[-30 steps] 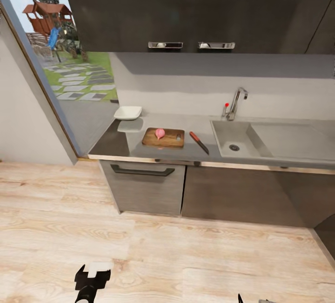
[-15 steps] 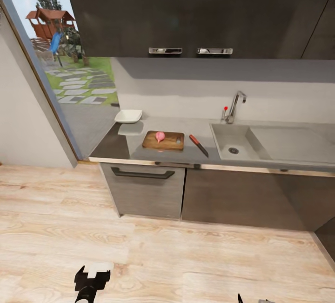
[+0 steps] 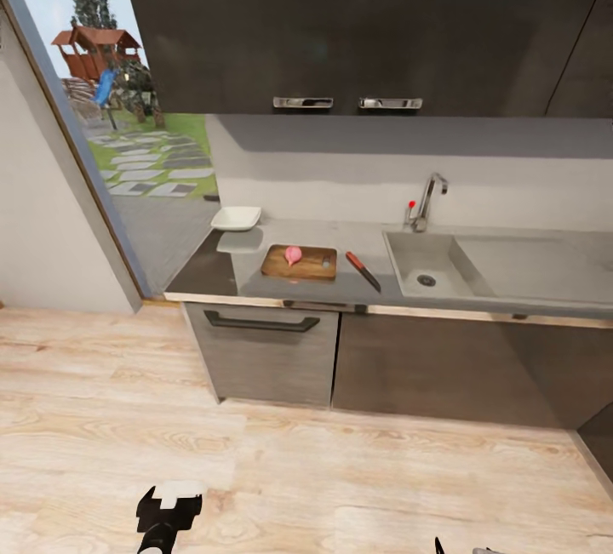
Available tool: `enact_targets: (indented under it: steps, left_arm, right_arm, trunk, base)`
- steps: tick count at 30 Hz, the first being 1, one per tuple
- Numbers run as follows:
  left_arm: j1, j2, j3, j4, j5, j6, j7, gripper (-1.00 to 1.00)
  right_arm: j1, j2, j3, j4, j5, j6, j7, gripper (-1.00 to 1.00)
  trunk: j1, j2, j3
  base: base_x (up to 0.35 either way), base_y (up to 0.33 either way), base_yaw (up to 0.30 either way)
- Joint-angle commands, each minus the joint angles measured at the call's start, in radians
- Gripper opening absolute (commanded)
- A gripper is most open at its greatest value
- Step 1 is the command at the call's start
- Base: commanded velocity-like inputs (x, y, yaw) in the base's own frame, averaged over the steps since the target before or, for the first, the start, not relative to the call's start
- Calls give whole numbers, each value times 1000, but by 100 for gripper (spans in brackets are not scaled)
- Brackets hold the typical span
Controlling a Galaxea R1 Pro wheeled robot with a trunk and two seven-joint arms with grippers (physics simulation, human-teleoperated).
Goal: In the kitchen, take the Vidalia onion out of the sink, dice it on the chopping board with the paring knife, put the diced onion into the bowl on the countertop, then place both the paring knife and the chopping board into the sink.
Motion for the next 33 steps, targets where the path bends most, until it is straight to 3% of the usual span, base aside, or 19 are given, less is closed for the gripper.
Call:
enact_targets:
  steps: [1,33]
  left_arm:
    - [-1,-1,-9,3,7,-5,1,100]
    - [-1,-1,-9,3,6,10,1,100]
  right_arm:
    - [-1,-1,8,0,-7,-3,-3,100]
    - [-1,0,8,0,-7,-3,-4,100]
  trunk:
    - [1,-2,0]
    - [1,-2,50]
  base:
    - [0,0,0]
    - [0,0,0]
